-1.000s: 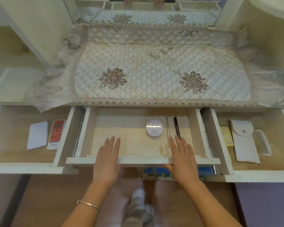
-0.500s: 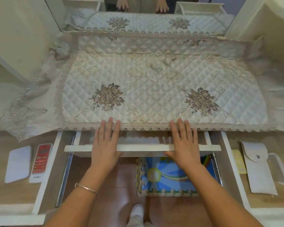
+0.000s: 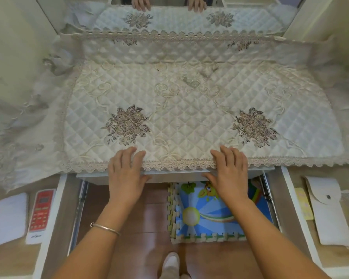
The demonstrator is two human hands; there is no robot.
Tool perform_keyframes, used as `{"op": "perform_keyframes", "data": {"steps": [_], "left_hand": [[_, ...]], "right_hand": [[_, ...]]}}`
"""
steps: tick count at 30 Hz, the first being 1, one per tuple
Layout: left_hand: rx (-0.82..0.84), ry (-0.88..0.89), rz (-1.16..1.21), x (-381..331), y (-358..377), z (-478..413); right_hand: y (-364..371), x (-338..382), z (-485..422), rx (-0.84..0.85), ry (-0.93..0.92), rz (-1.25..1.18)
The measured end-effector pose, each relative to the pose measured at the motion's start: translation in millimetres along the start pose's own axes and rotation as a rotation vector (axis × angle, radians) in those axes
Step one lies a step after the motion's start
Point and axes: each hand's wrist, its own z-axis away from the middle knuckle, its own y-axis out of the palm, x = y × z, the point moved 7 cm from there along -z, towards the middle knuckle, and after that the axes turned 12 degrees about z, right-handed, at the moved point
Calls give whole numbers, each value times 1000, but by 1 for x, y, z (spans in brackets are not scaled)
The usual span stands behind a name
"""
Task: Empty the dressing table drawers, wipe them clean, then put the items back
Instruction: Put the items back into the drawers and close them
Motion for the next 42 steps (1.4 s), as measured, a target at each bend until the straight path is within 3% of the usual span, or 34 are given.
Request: {"op": "perform_keyframes", "data": {"steps": [4,10,17,23,27,34,42], "left_hand": [[20,-11,-9,-3,0,0],[181,-15,-111,-18,-15,12],[158,47,-106,-80,-54,37],[85,157,-117,-181,-64,63],[75,178,-130,-260,-34,89],[58,184,-60,-392,54,157],[224,195,9,-443,154,229]], "right_hand": [[-1,0,-2,58,9,-20],[-20,-3,6,244,-55,-47],[-88,-44,32,223,-3,-121],[-131,-119,78,125,43,-62],[-142,-195,112,80,72,-48],[-129,-341,179,184,101,-11],[-82,-399,263,403,35,-112]]}}
